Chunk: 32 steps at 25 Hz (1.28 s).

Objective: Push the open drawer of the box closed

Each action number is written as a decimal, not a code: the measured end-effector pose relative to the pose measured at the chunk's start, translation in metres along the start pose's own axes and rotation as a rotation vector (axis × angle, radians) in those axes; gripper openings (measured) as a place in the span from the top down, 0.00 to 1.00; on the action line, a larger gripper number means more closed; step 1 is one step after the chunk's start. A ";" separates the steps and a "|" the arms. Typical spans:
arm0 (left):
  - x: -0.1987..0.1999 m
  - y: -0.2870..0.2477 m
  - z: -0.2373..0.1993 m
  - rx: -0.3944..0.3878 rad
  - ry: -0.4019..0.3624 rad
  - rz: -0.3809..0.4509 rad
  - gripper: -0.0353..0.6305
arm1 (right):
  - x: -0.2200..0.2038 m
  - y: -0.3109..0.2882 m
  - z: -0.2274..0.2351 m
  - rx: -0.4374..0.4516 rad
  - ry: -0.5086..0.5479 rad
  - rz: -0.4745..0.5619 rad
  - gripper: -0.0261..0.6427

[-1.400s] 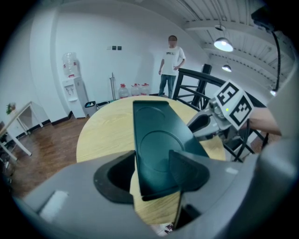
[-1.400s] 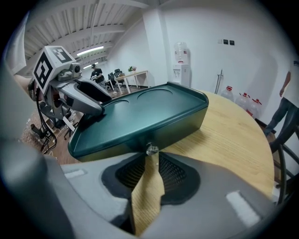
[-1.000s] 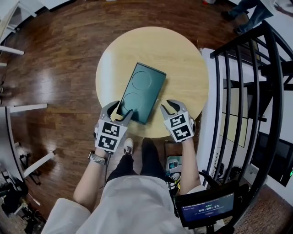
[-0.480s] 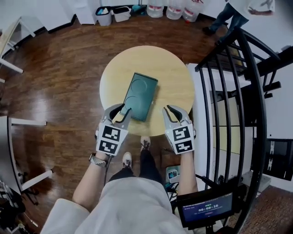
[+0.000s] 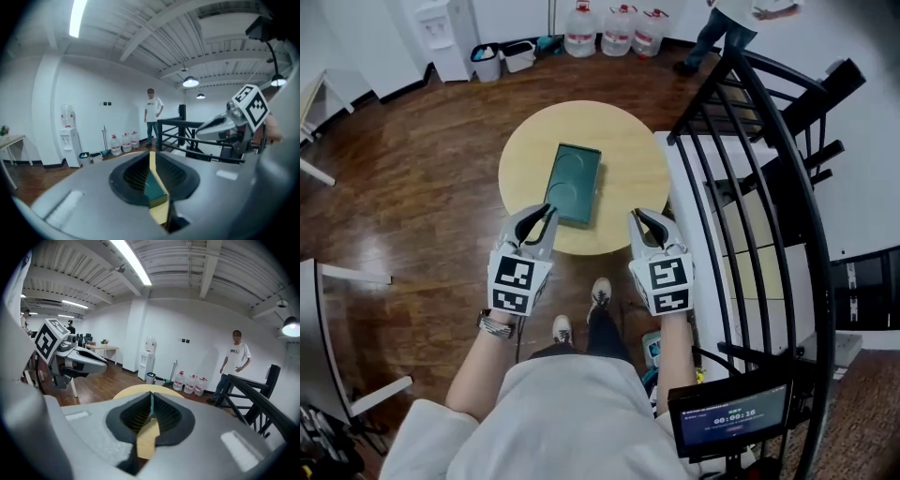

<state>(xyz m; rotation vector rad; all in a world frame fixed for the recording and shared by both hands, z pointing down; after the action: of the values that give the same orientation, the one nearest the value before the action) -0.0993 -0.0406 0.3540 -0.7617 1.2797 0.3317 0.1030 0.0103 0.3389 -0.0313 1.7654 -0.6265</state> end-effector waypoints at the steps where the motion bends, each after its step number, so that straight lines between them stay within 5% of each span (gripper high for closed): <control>1: 0.007 0.006 0.004 0.003 -0.007 0.028 0.88 | 0.001 0.007 0.000 -0.007 -0.006 0.008 0.93; 8: 0.053 0.042 0.023 0.036 -0.044 0.228 0.94 | 0.022 0.053 -0.001 -0.042 -0.003 0.103 0.94; 17: 0.080 0.063 0.031 0.101 -0.104 0.253 0.94 | 0.058 0.108 0.015 -0.080 -0.004 0.303 0.96; 32: 0.073 0.082 0.022 0.050 -0.118 0.232 0.94 | 0.067 0.122 -0.005 -0.121 -0.063 0.347 0.96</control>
<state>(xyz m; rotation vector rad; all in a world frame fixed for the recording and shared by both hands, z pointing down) -0.1128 0.0198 0.2604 -0.5440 1.2614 0.5227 0.1153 0.0936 0.2285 0.1678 1.6938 -0.2643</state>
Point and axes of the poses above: the fingertips, and each gripper's own axes: y backward along the fingers, z to its right, x out of its top, the point moved 7 cm from there along y, backward along the fingers, and after that the axes turned 6 degrees about x, right-handed, at the moved point
